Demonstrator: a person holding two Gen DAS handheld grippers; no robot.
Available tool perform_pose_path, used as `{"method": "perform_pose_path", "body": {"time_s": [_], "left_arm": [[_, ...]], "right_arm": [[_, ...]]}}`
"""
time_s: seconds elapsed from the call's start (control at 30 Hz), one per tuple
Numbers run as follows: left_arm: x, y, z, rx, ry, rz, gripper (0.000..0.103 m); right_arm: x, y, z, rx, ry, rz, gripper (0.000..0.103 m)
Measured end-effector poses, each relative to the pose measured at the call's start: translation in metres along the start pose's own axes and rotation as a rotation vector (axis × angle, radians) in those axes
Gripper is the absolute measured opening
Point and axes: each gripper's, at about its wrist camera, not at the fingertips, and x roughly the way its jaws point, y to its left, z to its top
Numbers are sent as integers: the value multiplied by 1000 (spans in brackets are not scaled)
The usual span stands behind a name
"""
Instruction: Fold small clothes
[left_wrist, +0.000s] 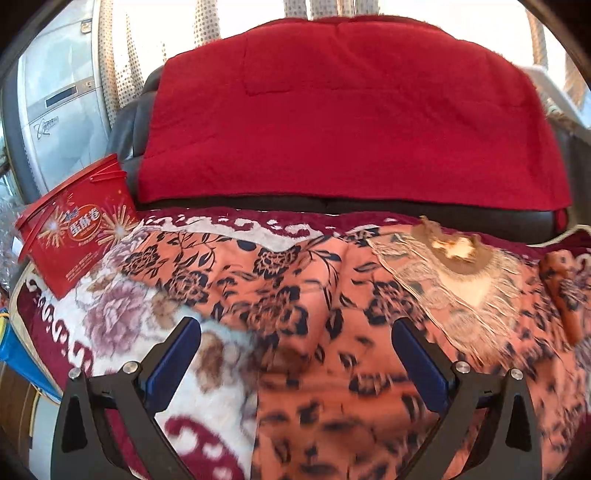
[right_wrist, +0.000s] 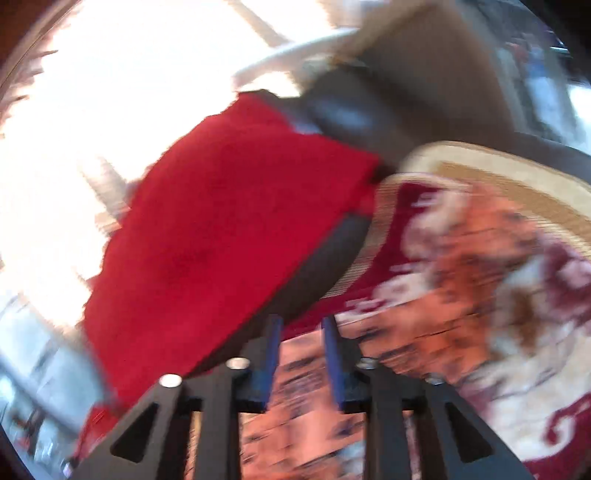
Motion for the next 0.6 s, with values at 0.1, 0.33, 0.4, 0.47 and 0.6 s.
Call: {"method": "perform_pose_path", "body": {"time_s": [0.1,0.33,0.4,0.47,0.6], "left_arm": [[-27,8,-25,-9,18,-51,103],[-57,16,-82,-55,134,-205,82],[-61,10,-91,-34,145,-235,73],[-58,8,-100,-33,185,-250,73],[-51,3,-114,-44,264,-323,73]], "right_arm": [[-24,37,-41,-72,-26,129,97],[-43,123,-183,-423,369,223,95],[-40,135,-216,-519,426,195,93],[-29,139,-237,-577,469,174,93],[-2,141,-262,-669,520,109,92]]}}
